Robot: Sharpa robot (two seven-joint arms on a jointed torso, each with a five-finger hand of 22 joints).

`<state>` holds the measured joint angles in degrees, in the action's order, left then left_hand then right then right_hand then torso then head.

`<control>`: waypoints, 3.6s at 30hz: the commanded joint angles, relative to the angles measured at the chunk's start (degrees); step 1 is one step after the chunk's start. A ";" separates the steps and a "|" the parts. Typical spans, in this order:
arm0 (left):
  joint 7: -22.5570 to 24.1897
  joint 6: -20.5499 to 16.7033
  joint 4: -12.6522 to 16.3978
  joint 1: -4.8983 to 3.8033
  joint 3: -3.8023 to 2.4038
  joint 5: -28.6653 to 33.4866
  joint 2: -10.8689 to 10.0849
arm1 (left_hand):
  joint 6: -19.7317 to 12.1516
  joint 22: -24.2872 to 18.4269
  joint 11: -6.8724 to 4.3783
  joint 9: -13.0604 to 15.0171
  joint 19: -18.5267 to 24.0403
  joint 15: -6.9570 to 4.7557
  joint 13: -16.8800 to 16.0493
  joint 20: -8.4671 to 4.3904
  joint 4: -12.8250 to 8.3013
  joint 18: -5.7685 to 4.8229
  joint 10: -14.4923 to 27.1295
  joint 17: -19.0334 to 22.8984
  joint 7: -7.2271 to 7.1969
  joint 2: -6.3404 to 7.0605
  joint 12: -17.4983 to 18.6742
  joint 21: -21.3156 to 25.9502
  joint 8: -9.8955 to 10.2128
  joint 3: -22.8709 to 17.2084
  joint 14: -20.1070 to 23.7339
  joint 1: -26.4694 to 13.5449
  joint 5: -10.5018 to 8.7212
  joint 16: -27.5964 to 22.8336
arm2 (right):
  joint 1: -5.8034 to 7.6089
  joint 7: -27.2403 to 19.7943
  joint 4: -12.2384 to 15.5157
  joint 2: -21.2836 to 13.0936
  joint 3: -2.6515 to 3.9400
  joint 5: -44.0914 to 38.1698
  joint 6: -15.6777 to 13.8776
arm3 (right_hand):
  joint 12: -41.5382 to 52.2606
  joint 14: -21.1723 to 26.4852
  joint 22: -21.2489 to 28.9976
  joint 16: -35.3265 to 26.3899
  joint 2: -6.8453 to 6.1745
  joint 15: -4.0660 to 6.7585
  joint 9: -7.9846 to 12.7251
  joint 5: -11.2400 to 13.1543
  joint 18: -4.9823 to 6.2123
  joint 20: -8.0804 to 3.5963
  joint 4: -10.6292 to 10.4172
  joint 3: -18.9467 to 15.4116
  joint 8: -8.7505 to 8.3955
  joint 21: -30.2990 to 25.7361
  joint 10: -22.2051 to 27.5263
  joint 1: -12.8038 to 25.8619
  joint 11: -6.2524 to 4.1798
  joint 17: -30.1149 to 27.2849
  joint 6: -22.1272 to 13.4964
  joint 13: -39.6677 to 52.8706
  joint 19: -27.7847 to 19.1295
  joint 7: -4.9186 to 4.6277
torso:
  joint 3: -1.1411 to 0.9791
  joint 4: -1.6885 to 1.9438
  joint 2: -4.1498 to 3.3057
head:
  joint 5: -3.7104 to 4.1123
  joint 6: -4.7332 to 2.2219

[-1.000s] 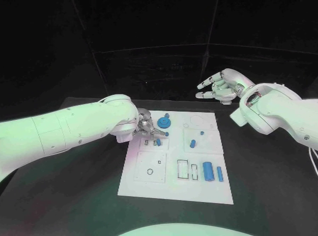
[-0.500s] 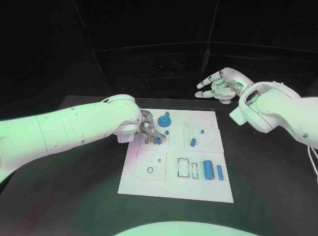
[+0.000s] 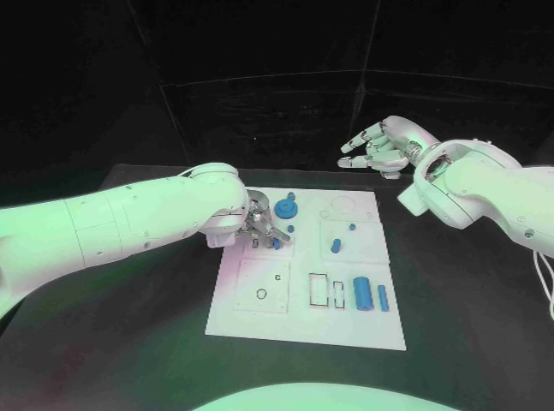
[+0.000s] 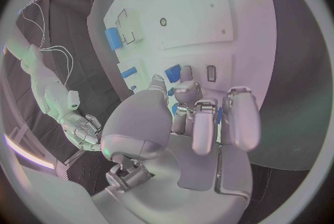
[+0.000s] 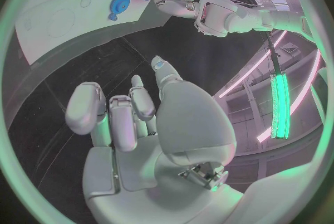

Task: Assemble the parts on the task board

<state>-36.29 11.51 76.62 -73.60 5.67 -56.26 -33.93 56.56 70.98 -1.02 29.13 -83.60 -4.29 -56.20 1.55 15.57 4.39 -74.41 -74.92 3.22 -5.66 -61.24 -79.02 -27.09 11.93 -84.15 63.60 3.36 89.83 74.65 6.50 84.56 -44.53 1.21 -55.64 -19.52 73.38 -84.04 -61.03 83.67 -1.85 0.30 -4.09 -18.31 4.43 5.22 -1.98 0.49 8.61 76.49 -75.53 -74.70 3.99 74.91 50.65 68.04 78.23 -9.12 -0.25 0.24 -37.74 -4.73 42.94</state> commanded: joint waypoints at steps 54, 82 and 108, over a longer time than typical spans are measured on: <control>5.34 -8.91 1.69 -0.14 0.06 2.24 -2.38 | -3.06 -0.41 -0.52 6.90 -0.55 -0.64 0.87 -0.28 -16.74 -0.50 -0.10 -15.08 -0.35 7.78 0.80 1.15 -3.84 -52.17 -5.85 0.25 2.47 0.17 | 0.10 0.47 -1.39 1.07 0.03 -0.95 2.05 | 0.02 -3.00 0.22 -0.45 1.08 0.37 0.07 0.00 1.12 0.07 -0.34 -0.29 0.45 -0.34 0.18 -0.40 -0.10 0.77 -0.19 0.05 -0.31 0.11 | 0.05 0.19 0.00 | -0.01 0.44; 3.34 -8.32 3.99 0.66 1.29 -0.71 -4.43 | -3.08 -0.22 -0.49 7.38 -0.60 -0.68 0.87 -0.29 -17.86 -0.53 -0.27 -15.08 -0.41 8.32 0.74 1.13 -4.22 -54.95 -5.85 -0.93 2.77 0.17 | 0.08 0.35 -1.57 1.18 0.02 -1.02 2.46 | 0.02 -3.00 0.27 -0.46 1.07 0.37 0.10 -0.07 1.13 0.07 -0.38 -0.35 0.42 -0.37 0.20 -0.39 -0.07 0.77 -0.35 0.03 -0.31 0.08 | 0.06 -0.02 -0.01 | -0.82 1.27; 1.43 -5.69 3.33 0.89 1.44 -1.23 -3.92 | -3.10 0.38 -0.45 7.38 -0.78 -0.67 0.71 -0.30 -17.90 -0.65 -0.36 -15.08 -0.36 8.21 0.59 0.76 -4.19 -55.19 -5.85 -1.04 2.74 0.17 | 0.07 0.03 -1.56 1.38 0.02 -1.19 3.43 | -0.10 -2.97 0.62 -0.56 1.10 0.35 0.12 -0.13 1.19 0.07 -0.44 -0.40 0.42 -0.55 0.33 -0.39 -0.05 0.58 -0.48 -0.15 -0.44 0.06 | 0.01 -0.10 -0.10 | -0.78 1.59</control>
<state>-33.84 3.91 80.04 -72.75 7.04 -56.85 -37.94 53.45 71.31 -1.40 36.43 -83.99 -4.90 -55.40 1.15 6.38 4.40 -74.40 -74.91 3.00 2.98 -60.33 -78.11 -31.05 -34.09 -83.95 62.57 5.99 89.82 74.61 7.06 82.99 -43.19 1.18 -56.56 -16.59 73.38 -84.04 -60.46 83.47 -1.41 0.30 -4.03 -18.32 4.43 5.22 -2.16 0.31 8.81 76.27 -75.53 -75.17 3.99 74.93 50.65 67.95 78.23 -9.12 -0.26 0.18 -37.83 -5.51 44.48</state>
